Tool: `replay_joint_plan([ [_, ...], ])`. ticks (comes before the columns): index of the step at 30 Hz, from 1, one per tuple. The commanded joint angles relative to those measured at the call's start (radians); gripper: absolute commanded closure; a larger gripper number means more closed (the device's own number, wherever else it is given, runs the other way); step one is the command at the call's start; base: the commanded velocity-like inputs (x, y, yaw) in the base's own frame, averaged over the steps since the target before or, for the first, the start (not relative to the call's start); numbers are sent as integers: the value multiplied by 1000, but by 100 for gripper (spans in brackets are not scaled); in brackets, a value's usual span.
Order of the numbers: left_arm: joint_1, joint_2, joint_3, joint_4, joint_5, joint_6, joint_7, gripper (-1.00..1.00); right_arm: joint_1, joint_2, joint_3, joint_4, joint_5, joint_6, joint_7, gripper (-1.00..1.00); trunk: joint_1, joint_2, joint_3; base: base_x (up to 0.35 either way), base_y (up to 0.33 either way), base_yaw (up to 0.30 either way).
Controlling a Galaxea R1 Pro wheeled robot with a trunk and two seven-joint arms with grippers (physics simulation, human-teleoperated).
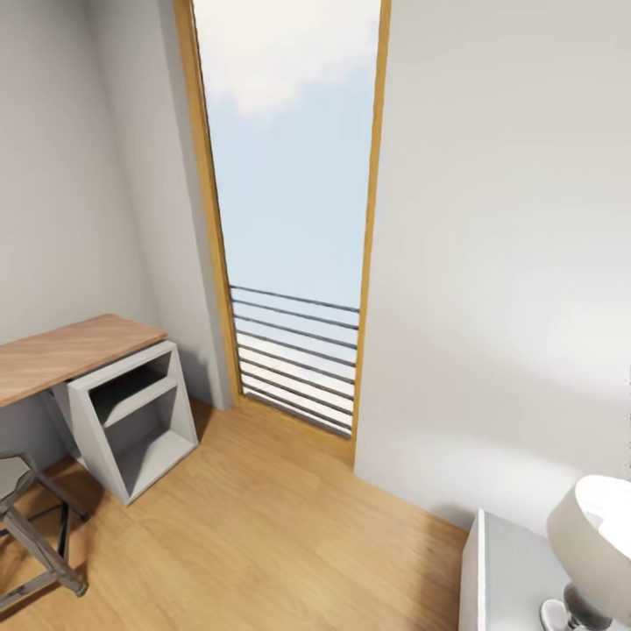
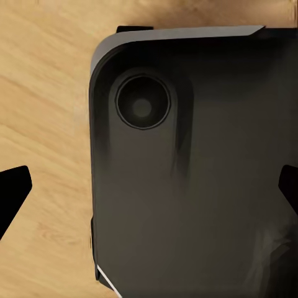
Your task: Attach the digital camera to the camera tripod in the bedroom.
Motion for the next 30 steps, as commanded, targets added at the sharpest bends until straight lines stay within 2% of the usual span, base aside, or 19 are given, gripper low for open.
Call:
replay_joint_plan([
  [1,0,0,1,-1,1,-1,1,-100,0,0,1,0,0,-3,-1,-100,0,0,-1,87,-223,0],
  [19,0,0,0,-1,1,-1,1,-100,0,-1,1,0,0,-3,-1,-100,0,0,-1,88,-221,0],
  [30,0,0,1,-1,1,-1,0,-100,0,-2,1,0,0,-3,-1,-100,0,0,-1,62,-110,0],
])
